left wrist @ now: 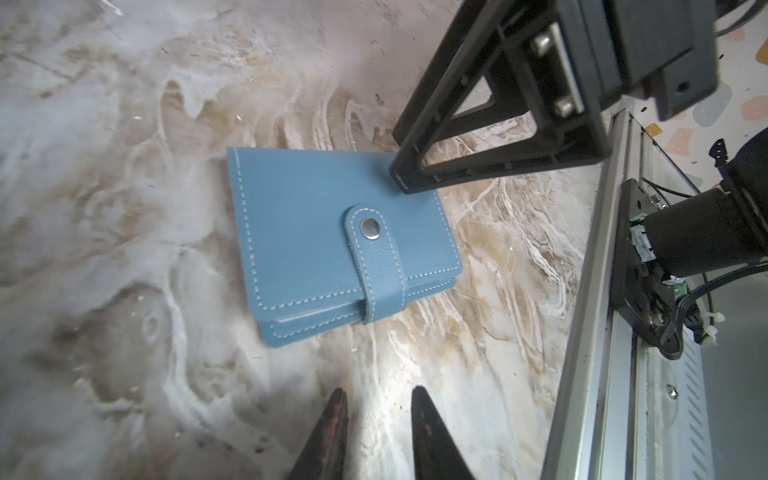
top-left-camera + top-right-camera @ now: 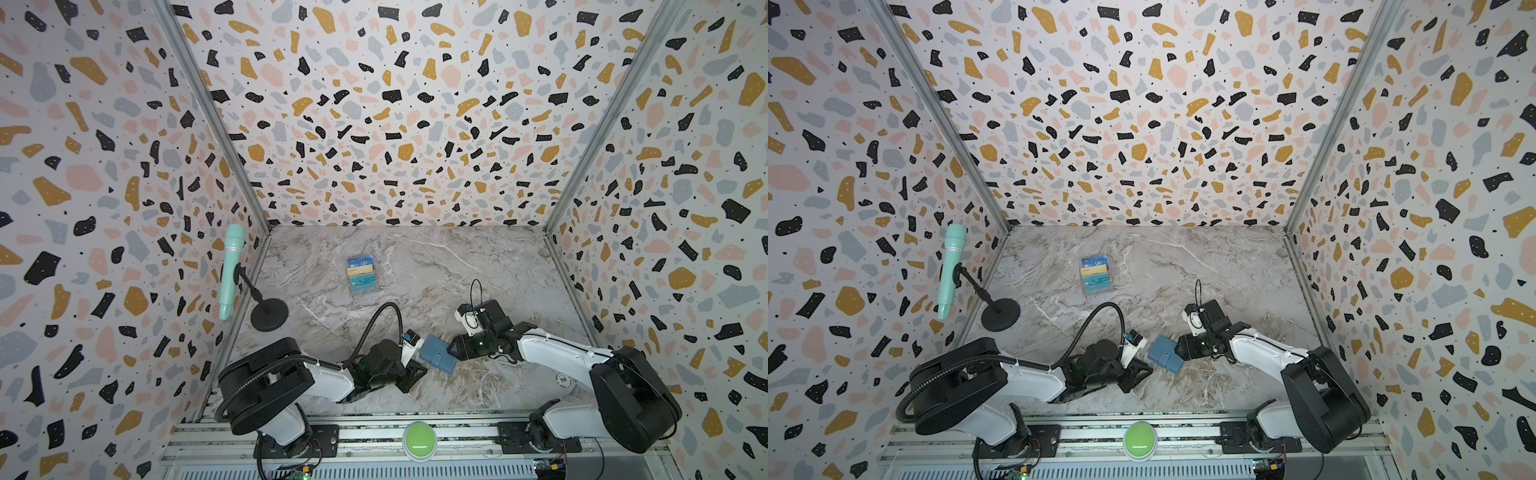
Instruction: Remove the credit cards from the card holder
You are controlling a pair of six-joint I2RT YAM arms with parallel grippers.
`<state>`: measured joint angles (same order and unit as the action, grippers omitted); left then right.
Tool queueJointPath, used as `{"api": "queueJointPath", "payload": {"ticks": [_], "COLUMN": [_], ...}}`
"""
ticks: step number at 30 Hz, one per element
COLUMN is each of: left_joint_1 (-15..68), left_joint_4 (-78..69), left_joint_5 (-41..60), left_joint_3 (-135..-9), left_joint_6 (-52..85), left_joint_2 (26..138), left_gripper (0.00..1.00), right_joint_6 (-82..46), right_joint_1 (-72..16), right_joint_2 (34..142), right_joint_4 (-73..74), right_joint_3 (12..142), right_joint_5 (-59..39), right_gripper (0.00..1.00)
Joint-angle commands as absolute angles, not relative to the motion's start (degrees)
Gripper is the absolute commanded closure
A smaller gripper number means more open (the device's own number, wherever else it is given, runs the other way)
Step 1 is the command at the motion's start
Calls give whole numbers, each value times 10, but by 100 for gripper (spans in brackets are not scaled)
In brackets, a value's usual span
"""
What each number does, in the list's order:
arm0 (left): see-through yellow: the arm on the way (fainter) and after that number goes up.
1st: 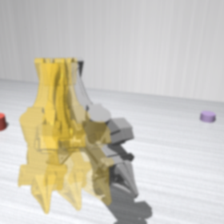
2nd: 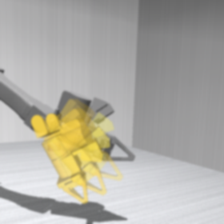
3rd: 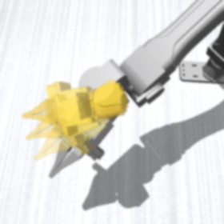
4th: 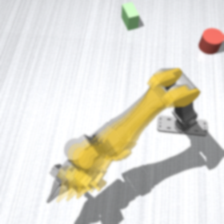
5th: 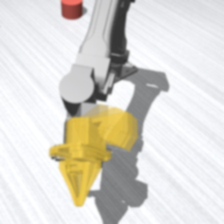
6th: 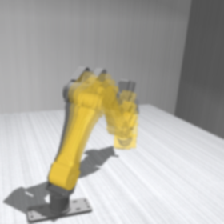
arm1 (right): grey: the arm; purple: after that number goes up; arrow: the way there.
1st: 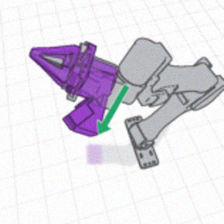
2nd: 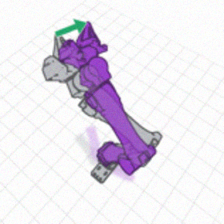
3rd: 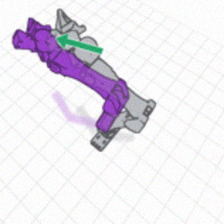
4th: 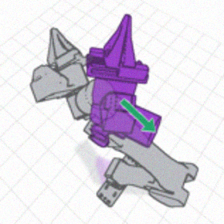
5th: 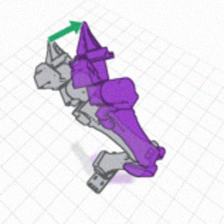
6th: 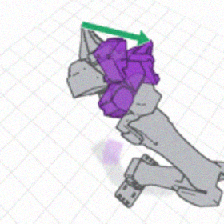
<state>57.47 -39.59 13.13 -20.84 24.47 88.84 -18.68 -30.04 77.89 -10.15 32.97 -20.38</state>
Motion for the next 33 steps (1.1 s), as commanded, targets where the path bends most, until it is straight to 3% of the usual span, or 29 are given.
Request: {"api": "queueJointPath", "payload": {"ticks": [1,10,18,33], "left_joint_1": [584,584,584,584], "left_joint_4": [-453,-484,-454,-442], "left_joint_5": [140,54,28,11], "left_joint_3": [-215,-217,-239,-242], "left_joint_6": [262,330,346,349], "left_joint_2": [897,937,967,987], "left_gripper": [72,77,79,79], "right_joint_6": [-177,-203,-219,-319], "right_joint_1": [-308,-330,-330,-258], "right_joint_2": [787,773,777,755], "right_joint_4": [-86,-83,-61,158], "right_joint_3": [331,308,291,214], "right_joint_5": [-216,-298,-352,-513], "right_gripper": [41,47,44,56]}}
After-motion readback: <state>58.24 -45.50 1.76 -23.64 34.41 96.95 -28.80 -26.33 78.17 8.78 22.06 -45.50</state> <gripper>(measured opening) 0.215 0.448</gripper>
